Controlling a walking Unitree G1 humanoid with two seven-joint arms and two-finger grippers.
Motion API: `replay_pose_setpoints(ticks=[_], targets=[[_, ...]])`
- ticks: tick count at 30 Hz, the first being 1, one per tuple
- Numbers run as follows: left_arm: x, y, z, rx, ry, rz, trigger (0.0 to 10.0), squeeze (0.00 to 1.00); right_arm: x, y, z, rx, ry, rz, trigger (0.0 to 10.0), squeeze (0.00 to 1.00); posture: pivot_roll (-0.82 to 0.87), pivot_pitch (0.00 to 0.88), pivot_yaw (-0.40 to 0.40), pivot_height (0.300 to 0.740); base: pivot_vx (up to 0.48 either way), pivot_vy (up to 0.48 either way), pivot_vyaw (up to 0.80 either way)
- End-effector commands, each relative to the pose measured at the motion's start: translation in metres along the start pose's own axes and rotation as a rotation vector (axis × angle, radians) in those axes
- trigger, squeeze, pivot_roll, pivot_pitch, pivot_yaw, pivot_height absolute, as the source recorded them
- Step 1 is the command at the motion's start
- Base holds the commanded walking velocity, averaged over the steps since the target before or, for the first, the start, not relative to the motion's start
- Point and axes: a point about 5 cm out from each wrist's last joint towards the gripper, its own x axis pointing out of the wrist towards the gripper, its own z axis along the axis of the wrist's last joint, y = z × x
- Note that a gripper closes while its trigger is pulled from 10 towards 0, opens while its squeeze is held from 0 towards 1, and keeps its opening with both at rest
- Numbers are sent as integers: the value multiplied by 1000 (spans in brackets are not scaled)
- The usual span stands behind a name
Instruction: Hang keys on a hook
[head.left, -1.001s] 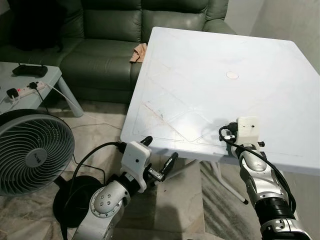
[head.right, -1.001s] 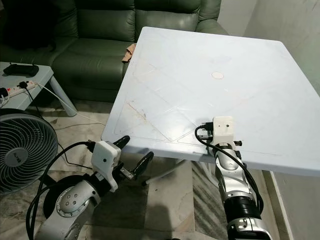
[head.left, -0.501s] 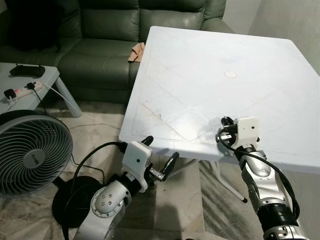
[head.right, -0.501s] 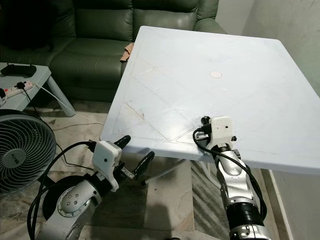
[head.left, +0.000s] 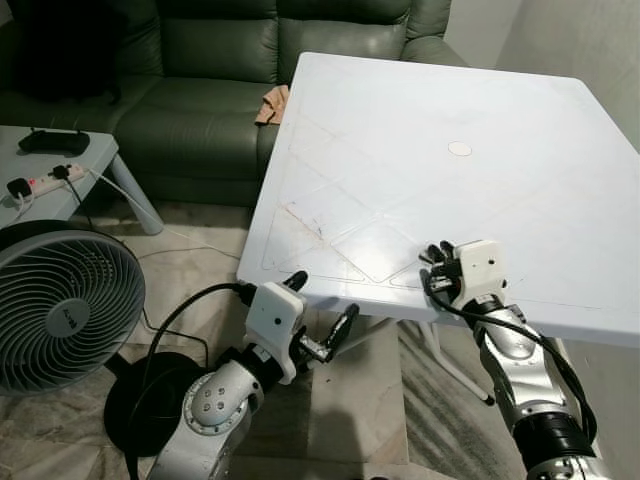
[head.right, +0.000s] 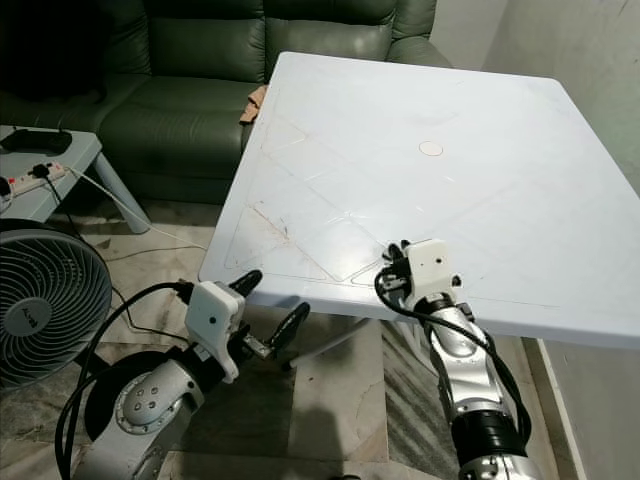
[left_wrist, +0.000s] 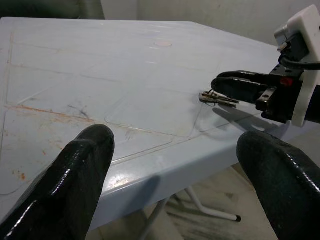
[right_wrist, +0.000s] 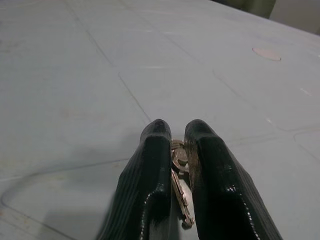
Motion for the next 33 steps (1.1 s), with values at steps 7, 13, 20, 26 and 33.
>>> replay_pose_setpoints(ticks=[7, 13, 20, 26, 33], targets=[[1, 0, 1, 5, -2, 3, 10000, 0, 1, -5, -5, 25, 51, -16, 10000, 0, -5, 133, -37, 740, 0, 0, 0], [1, 0, 1, 5, -2, 5, 10000, 0, 3, -4, -2, 103, 34, -18, 10000, 1000, -4, 133, -37, 740, 0, 0, 0], [1, 1, 1, 8, -2, 8, 10000, 0, 4, -4, 3, 155, 11, -16, 10000, 1000, -2, 135, -38, 740, 0, 0, 0], [2, 1, 1, 8, -3, 9, 10000, 0, 5, -6, 5, 165, 10, -23, 10000, 1000, -3, 133, -39, 740, 0, 0, 0], [2, 1, 1, 8, -4, 8, 10000, 0, 7, 2, 3, 188, 53, 11, 10000, 0, -4, 131, -38, 740, 0, 0, 0]])
